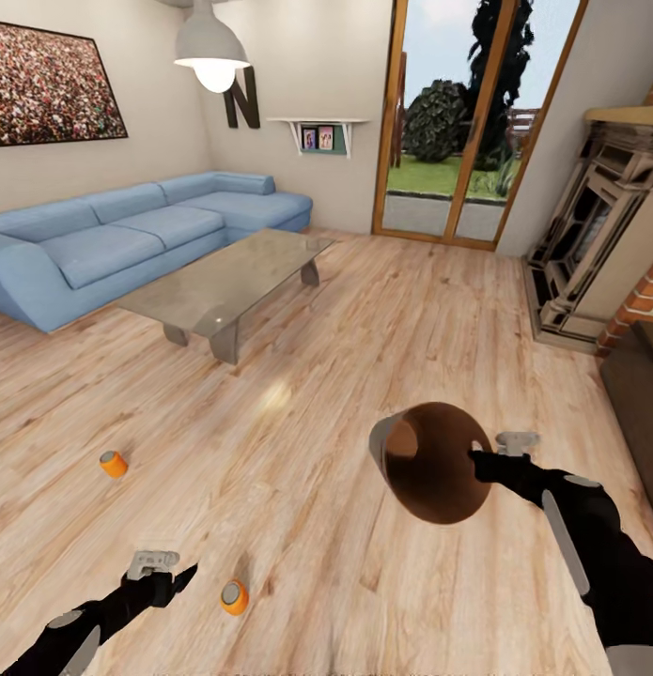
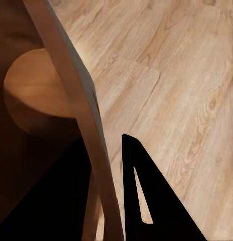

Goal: Put the three can of soda from the living room inside the tash can in the kitchen.

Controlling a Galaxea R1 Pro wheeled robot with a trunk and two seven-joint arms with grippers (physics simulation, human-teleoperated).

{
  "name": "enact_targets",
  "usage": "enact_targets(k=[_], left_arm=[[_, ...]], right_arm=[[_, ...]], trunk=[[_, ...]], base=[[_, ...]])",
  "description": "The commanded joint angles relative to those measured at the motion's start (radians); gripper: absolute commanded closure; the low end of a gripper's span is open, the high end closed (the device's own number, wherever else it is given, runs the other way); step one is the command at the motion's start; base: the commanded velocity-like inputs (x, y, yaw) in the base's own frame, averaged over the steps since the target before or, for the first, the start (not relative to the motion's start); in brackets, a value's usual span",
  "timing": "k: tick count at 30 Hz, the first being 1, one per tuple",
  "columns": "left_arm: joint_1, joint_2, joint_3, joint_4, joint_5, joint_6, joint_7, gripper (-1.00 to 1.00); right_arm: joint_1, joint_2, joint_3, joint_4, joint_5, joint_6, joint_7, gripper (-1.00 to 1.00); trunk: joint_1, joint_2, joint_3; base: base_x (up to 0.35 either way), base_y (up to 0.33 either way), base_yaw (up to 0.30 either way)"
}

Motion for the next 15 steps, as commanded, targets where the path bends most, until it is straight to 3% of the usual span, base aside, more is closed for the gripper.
enact_targets(k=[1, 2, 3, 5, 7, 11, 14, 15], left_arm=[[-0.01, 0.001, 0.0, -0.002, 0.0, 0.038, 0.007, -1.0], [-0.047, 0.006, 0.0, -0.004, 0.0, 0.107, 0.024, -1.0], [-0.159, 0.01, 0.0, -0.002, -0.003, 0.212, 0.09, -1.0], [-0.218, 0.009, -0.001, 0.005, -0.005, 0.264, 0.142, -1.0], [-0.242, 0.009, -0.001, 0.018, -0.006, 0.284, 0.167, -1.0], [-0.274, 0.006, -0.004, 0.065, -0.006, 0.299, 0.2, -1.0], [-0.283, 0.005, -0.005, 0.077, -0.007, 0.302, 0.213, -1.0], [-0.293, 0.005, -0.006, 0.08, -0.007, 0.304, 0.24, -1.0]], right_arm=[[-0.014, 0.0, 0.004, -0.001, -0.019, 0.023, 0.006, 1.0], [-0.042, 0.0, 0.007, -0.002, -0.019, 0.064, 0.003, 1.0], [-0.097, -0.001, 0.01, -0.003, -0.019, 0.15, 0.0, 1.0], [-0.132, -0.005, 0.011, -0.001, -0.019, 0.198, -0.001, 1.0], [-0.15, -0.008, 0.012, 0.001, -0.017, 0.221, -0.002, 1.0], [-0.225, -0.006, 0.017, 0.01, 0.038, 0.31, -0.008, 1.0], [-0.25, -0.004, 0.034, 0.012, 0.065, 0.339, -0.009, 1.0], [-0.282, -0.003, 0.067, 0.021, 0.096, 0.362, -0.009, 1.0]], trunk=[[0.004, -0.007, -0.005], [0.008, -0.014, -0.01], [0.012, -0.021, -0.014], [0.019, -0.035, -0.024], [0.027, -0.049, -0.033], [0.042, -0.077, -0.052], [0.054, -0.098, -0.066], [0.058, -0.105, -0.07]], base=[[0.0, 0.0, 0.0], [0.0, 0.0, 0.0], [0.0, 0.0, 0.0], [0.0, 0.0, 0.0], [0.0, 0.0, 0.0], [0.0, 0.0, 0.0], [0.0, 0.0, 0.0], [0.0, 0.0, 0.024]])
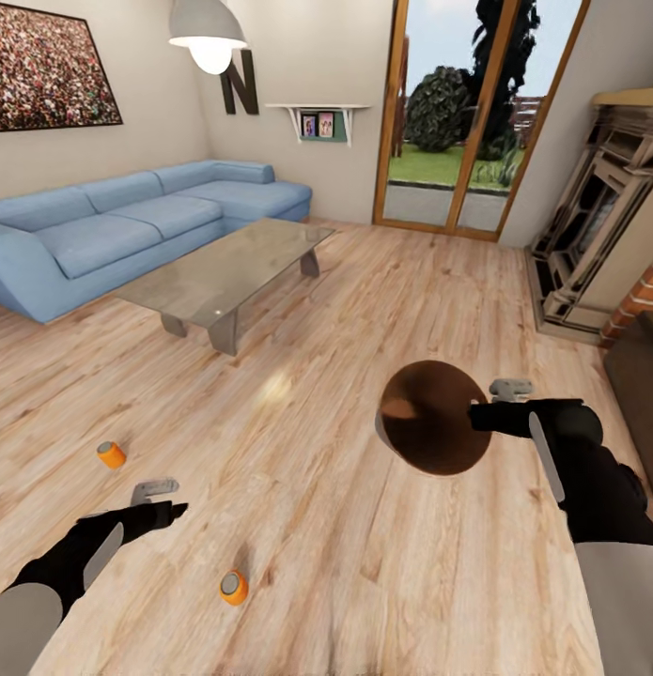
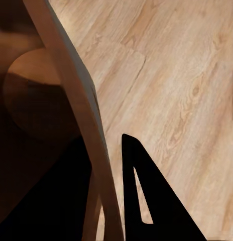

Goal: Put the three can of soda from the living room inside the tash can in the kitchen.

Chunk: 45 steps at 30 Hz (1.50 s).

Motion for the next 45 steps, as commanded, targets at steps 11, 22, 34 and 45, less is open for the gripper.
enact_targets(k=[11, 22, 34, 45], left_arm=[[-0.033, -0.025, -0.007, 0.002, -0.001, 0.001, 0.097, -1.0], [-0.034, -0.104, -0.008, 0.002, -0.003, 0.002, 0.1, -1.0], [-0.034, -0.112, -0.008, 0.003, -0.003, 0.0, 0.106, -1.0], [-0.034, -0.112, -0.008, 0.003, -0.003, 0.0, 0.107, -1.0]], right_arm=[[-0.123, -0.055, 0.018, 0.077, 0.016, 0.003, 0.006, 1.0], [-0.126, -0.07, 0.022, 0.081, 0.017, 0.003, 0.005, 1.0], [-0.123, -0.072, 0.025, 0.081, 0.019, 0.003, 0.004, 1.0], [-0.121, -0.072, 0.026, 0.079, 0.03, 0.003, 0.004, 1.0]], trunk=[[0.042, -0.077, -0.051], [0.084, -0.154, -0.103], [0.13, -0.238, -0.158], [0.172, -0.315, -0.21]], base=[[0.0, 0.0, 0.072], [0.0, 0.0, 0.082], [0.0, 0.0, 0.068], [0.0, 0.0, 0.066]])
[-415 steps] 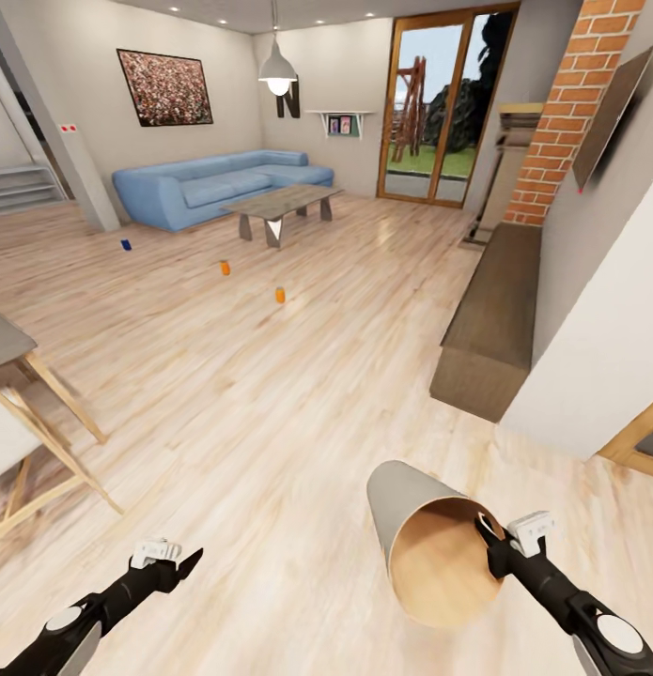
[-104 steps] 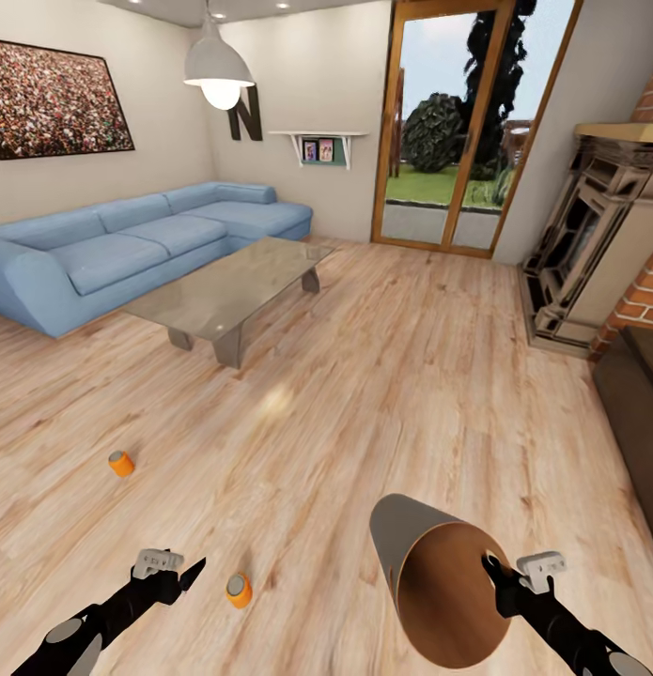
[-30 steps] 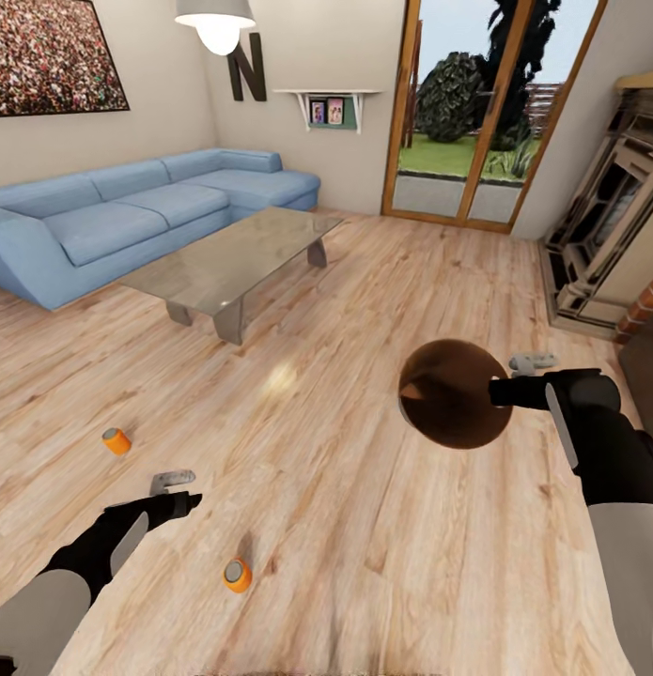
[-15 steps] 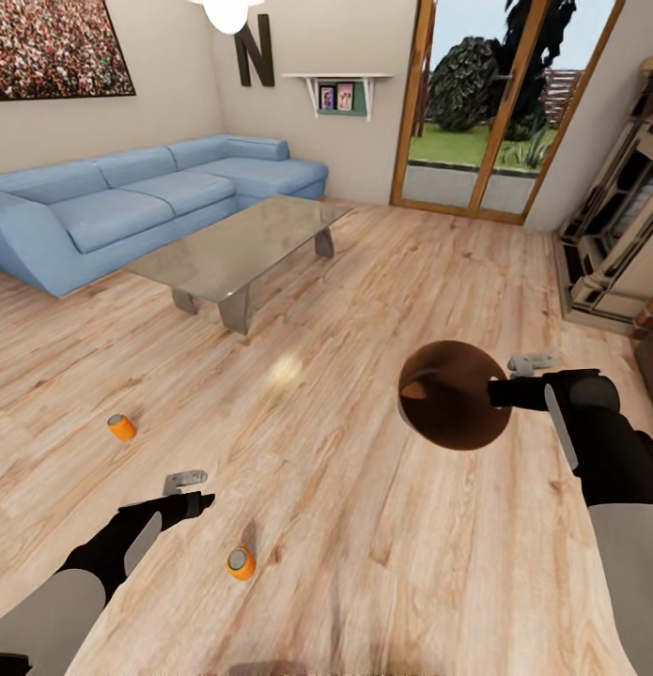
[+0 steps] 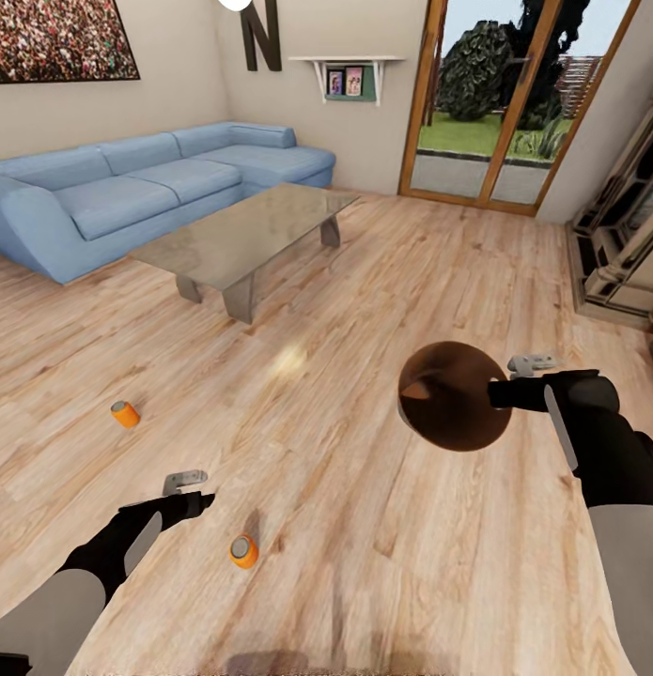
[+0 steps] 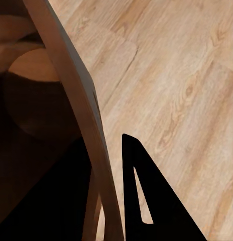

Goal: Put the three can of soda from the living room inside the tash can in the kitchen.

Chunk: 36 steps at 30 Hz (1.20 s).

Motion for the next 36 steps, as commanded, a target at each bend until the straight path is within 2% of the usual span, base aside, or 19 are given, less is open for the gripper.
enact_targets(k=[1, 3, 4, 16, 22, 29, 36], left_arm=[[0.0, 0.0, 0.0, 0.0, 0.0, 0.0, 0.0, -1.0], [0.0, 0.0, -0.001, 0.0, 0.0, 0.0, 0.0, -1.0], [0.0, 0.0, -0.001, 0.0, 0.0, 0.0, -0.001, -1.0], [0.0, -0.001, -0.001, -0.001, 0.0, 0.0, 0.0, -1.0], [0.001, 0.0, -0.001, -0.017, 0.0, -0.001, -0.002, -1.0], [0.001, 0.0, -0.001, -0.032, 0.0, 0.002, -0.007, -1.0], [0.002, 0.0, -0.001, -0.041, -0.001, 0.001, -0.005, -1.0]], right_arm=[[0.0, 0.003, 0.0, -0.002, 0.007, 0.001, 0.006, 1.0], [0.0, 0.005, -0.003, -0.003, 0.03, 0.001, 0.006, 1.0], [0.0, 0.008, -0.008, -0.004, 0.061, 0.001, 0.007, 1.0], [0.001, 0.004, -0.013, -0.01, 0.083, 0.001, 0.007, 1.0], [0.001, 0.009, -0.007, -0.01, 0.084, 0.001, 0.007, 1.0], [0.001, 0.007, -0.006, -0.011, 0.085, 0.001, 0.007, 1.0], [0.002, 0.007, -0.007, -0.014, 0.087, 0.001, 0.007, 1.0]], trunk=[[0.004, -0.007, -0.005], [0.011, -0.021, -0.014], [0.015, -0.028, -0.019], [0.061, -0.112, -0.075], [0.061, -0.112, -0.084], [0.061, -0.112, -0.094], [0.061, -0.112, -0.101]], base=[[0.0, 0.0, 0.066], [0.0, 0.0, 0.066], [0.0, 0.0, 0.066], [0.0, 0.0, 0.066], [0.0, -0.007, 0.066], [0.009, -0.209, 0.066], [0.004, -0.038, 0.021]])
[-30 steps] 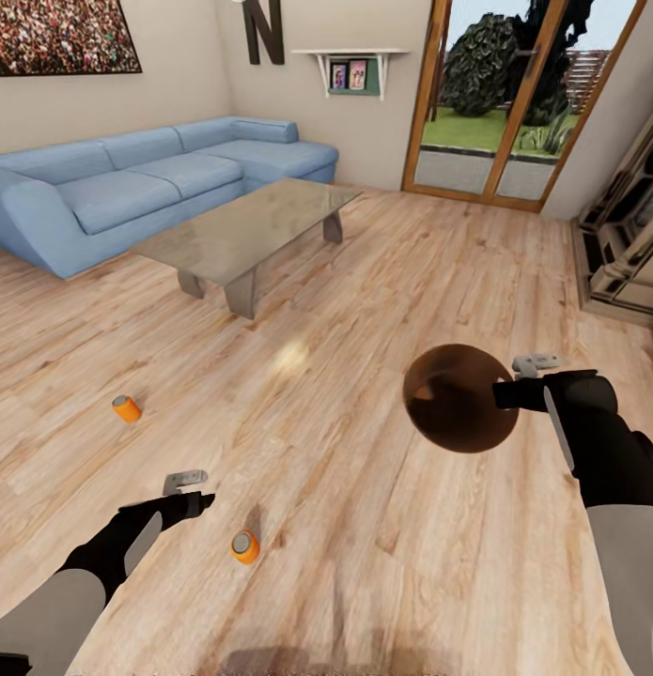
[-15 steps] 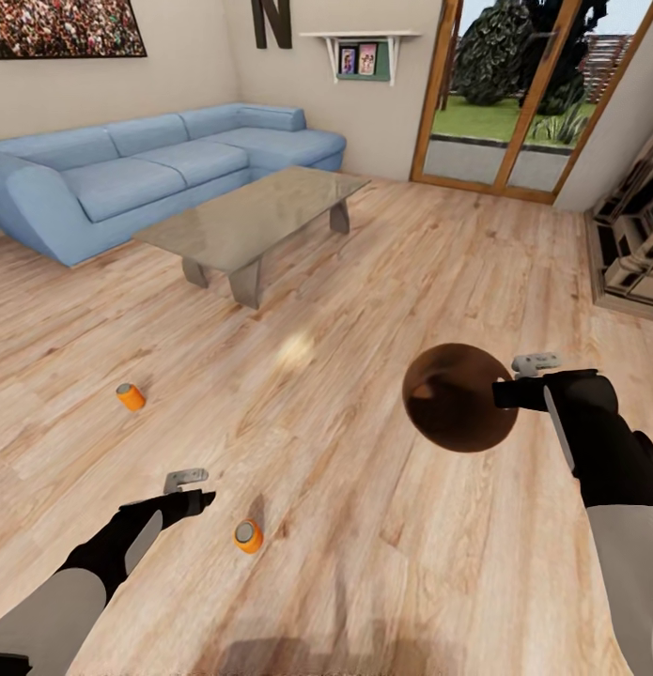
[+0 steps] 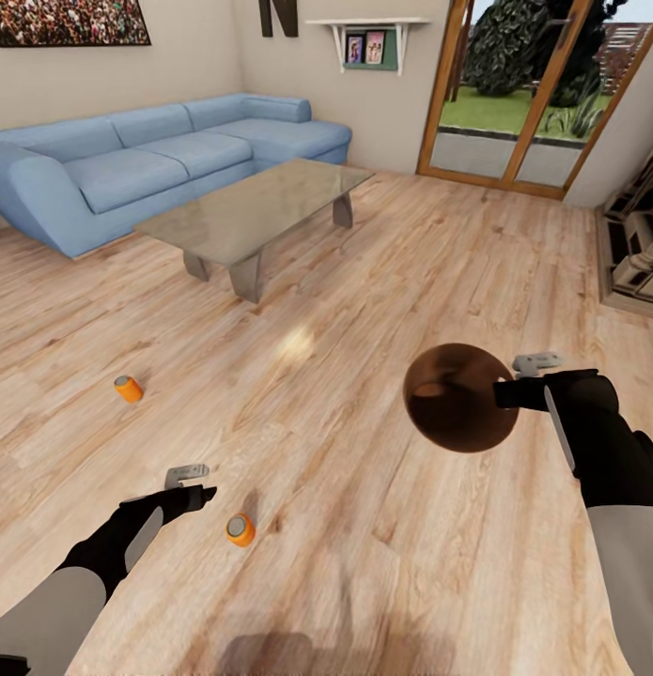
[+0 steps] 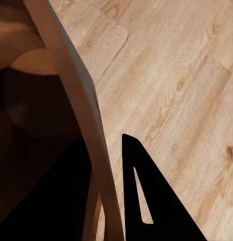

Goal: Put the three can of soda from the living room inside the tash can in the kitchen.

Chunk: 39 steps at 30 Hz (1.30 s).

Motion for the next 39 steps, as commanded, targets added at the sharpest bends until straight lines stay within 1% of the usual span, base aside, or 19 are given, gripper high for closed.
enact_targets(k=[1, 6, 15, 24, 28, 34, 39], left_arm=[[0.0, 0.0, 0.0, 0.0, 0.0, 0.0, 0.0, -1.0], [0.0, 0.0, -0.001, 0.0, 0.0, 0.0, -0.002, -1.0], [0.0, 0.0, -0.001, -0.001, -0.001, 0.003, -0.004, -1.0], [0.0, 0.0, -0.002, -0.002, -0.001, 0.002, -0.004, -1.0], [0.0, 0.0, -0.001, -0.001, -0.001, 0.001, -0.005, -1.0], [0.0, 0.0, 0.0, -0.001, 0.001, 0.002, -0.005, -1.0], [0.0, 0.0, 0.0, -0.001, 0.001, 0.002, -0.006, -1.0]], right_arm=[[0.0, 0.0, 0.0, 0.0, -0.009, 0.001, 0.006, 1.0], [0.0, -0.002, -0.002, -0.001, -0.009, 0.001, 0.006, 1.0], [0.0, -0.003, -0.003, -0.001, -0.009, 0.001, 0.006, 1.0], [0.001, -0.004, -0.005, 0.0, -0.011, 0.001, 0.006, 1.0], [0.001, -0.006, -0.004, 0.0, -0.011, 0.001, 0.006, 1.0], [0.001, -0.005, -0.004, 0.001, -0.012, 0.001, 0.006, 1.0], [0.002, -0.004, -0.004, 0.001, -0.012, 0.001, 0.006, 1.0]], trunk=[[0.0, 0.0, 0.0], [0.0, 0.0, -0.001], [0.0, 0.0, -0.001], [0.0, 0.0, 0.003], [0.0, 0.0, 0.004], [0.023, -0.042, -0.016], [0.042, -0.077, -0.036]], base=[[0.0, -0.005, 0.003], [0.022, -0.003, 0.002], [0.218, -0.062, -0.013], [0.019, -0.01, -0.209], [0.001, -0.001, -0.079], [0.0, 0.0, -0.017], [0.0, 0.0, -0.003]])
